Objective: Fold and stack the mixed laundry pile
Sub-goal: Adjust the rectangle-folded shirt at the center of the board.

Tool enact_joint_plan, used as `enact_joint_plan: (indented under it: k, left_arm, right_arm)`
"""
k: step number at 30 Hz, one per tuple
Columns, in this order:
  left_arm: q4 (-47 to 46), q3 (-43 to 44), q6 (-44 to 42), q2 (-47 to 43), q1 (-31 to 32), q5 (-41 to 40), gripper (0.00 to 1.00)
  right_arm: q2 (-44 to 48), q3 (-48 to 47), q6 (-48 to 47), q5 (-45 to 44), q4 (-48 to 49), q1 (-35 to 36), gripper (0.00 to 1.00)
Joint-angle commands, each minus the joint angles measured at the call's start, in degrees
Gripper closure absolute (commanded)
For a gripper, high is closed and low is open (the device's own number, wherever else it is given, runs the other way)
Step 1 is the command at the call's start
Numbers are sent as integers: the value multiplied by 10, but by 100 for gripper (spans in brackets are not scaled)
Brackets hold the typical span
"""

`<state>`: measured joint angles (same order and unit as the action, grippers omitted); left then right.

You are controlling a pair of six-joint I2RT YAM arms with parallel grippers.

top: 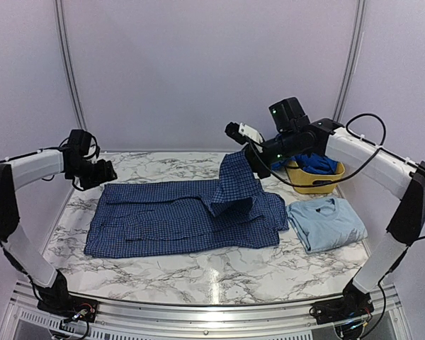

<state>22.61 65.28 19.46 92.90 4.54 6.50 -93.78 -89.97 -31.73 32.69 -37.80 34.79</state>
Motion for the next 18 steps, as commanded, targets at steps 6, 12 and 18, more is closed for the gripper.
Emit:
enact_joint_plan:
  k: [6, 12, 18]
  left_arm:
    - [-168, -106, -76, -195, 169, 9, 8]
    - [-279, -225, -21, -274, 213, 35, 7]
    - [-327, -297, 10, -293, 296, -14, 7]
  right_arm:
    - [-122, -35, 90, 88, 16, 62, 100]
    - [-297, -184, 166, 143, 1, 72, 100]
    - [-392, -296, 245, 102, 5, 70, 100]
